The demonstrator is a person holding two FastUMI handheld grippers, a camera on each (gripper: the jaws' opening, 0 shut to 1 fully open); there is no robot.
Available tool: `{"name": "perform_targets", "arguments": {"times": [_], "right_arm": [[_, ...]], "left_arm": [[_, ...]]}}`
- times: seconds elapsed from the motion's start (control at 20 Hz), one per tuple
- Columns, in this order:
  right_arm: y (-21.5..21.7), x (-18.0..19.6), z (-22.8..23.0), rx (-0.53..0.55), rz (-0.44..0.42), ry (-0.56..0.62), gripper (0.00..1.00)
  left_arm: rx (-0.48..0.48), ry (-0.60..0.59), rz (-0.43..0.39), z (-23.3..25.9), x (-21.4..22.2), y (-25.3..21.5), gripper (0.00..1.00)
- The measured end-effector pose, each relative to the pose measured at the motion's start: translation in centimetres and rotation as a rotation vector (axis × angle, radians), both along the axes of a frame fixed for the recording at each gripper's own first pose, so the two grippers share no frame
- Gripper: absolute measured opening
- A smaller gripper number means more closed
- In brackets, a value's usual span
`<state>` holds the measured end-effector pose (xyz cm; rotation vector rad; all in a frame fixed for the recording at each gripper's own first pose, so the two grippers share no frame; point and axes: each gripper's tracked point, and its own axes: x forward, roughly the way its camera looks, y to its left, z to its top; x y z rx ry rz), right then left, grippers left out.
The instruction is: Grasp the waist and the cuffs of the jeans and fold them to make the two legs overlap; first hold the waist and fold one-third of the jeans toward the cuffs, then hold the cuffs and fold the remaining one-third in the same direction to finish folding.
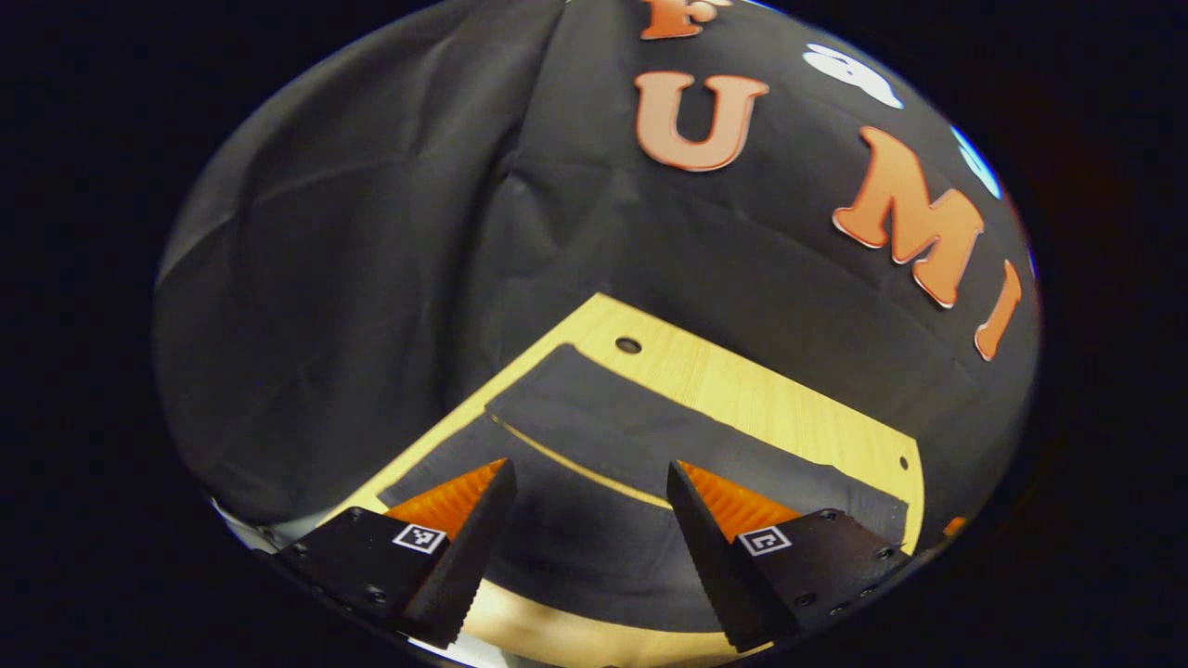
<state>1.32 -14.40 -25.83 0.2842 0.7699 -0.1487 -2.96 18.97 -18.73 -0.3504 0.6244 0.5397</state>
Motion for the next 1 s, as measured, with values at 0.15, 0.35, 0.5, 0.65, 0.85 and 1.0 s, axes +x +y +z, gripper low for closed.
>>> {"name": "perform_targets", "arguments": {"times": [0.15, 0.35, 0.5, 0.65, 0.85, 1.0], "right_arm": [[-0.2, -1.3, -2.6, 0.074, -0.042, 0.114, 0.98], [-1.4, -2.5, -5.4, 0.165, -0.120, 0.222, 0.98], [-2.2, -4.5, -8.0, 0.228, -0.196, 0.368, 0.98], [-2.6, -5.4, -9.8, 0.296, -0.247, 0.435, 0.96], [-5.1, -7.3, -12.0, 0.252, -0.326, 0.520, 0.96], [-6.2, -8.1, -13.9, 0.258, -0.390, 0.568, 0.96]], "left_arm": [[-0.128, 0.096, 0.096, -3.7, -0.3, 1.4, 0.98], [-0.235, 0.231, 0.186, -6.3, -0.9, 0.8, 0.97], [-0.384, 0.257, 0.281, -7.0, -2.0, 0.8, 0.96], [-0.496, 0.291, 0.375, -8.3, -2.9, 0.6, 0.96], [-0.547, 0.329, 0.462, -8.3, -3.4, 1.5, 0.97], [-0.556, 0.369, 0.527, -10.0, -4.6, 3.2, 0.96]]}}
